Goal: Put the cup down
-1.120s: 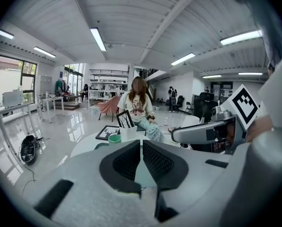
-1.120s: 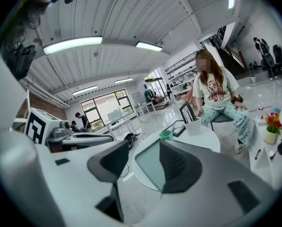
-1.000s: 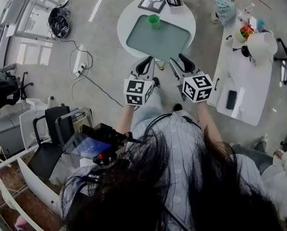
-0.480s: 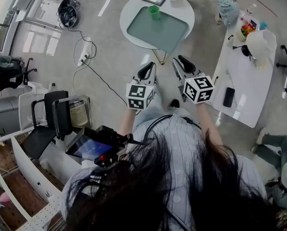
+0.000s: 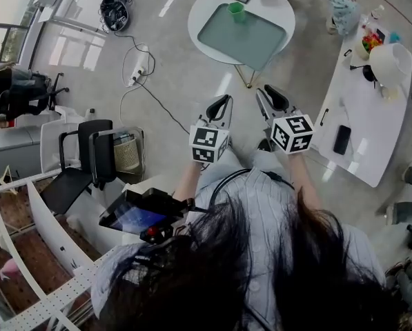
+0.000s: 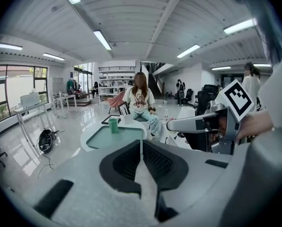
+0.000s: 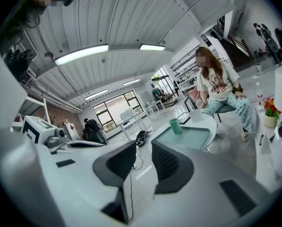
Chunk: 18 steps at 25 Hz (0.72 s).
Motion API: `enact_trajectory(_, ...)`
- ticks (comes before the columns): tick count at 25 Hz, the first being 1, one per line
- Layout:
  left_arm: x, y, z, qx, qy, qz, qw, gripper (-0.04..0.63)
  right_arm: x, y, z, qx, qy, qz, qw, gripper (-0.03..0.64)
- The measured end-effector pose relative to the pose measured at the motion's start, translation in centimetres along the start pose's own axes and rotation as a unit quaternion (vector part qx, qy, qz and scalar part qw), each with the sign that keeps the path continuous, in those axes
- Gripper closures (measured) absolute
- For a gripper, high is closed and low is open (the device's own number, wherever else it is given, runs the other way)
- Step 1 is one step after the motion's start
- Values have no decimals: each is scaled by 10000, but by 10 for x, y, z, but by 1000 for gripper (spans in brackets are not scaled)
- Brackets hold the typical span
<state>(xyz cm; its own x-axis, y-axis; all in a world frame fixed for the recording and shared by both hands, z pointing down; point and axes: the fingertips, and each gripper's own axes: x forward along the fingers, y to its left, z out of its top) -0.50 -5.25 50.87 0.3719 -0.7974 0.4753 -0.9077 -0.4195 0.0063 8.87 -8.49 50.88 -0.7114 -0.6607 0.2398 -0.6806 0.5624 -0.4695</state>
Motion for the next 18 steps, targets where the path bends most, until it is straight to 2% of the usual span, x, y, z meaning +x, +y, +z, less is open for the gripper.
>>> enact_trajectory(7, -28, 10, -35, 36, 317, 36, 9995, 569, 5, 23, -36, 174, 252, 98, 9995, 509)
enact_trajectory(14, -57, 33, -41, -8, 92, 24, 10000, 569, 11, 68, -47, 112, 206, 185, 9996, 529)
enact_trajectory(18, -77, 39, -44, 35, -60, -135, 9999, 569, 9, 101, -49, 19, 90, 132, 9999, 537)
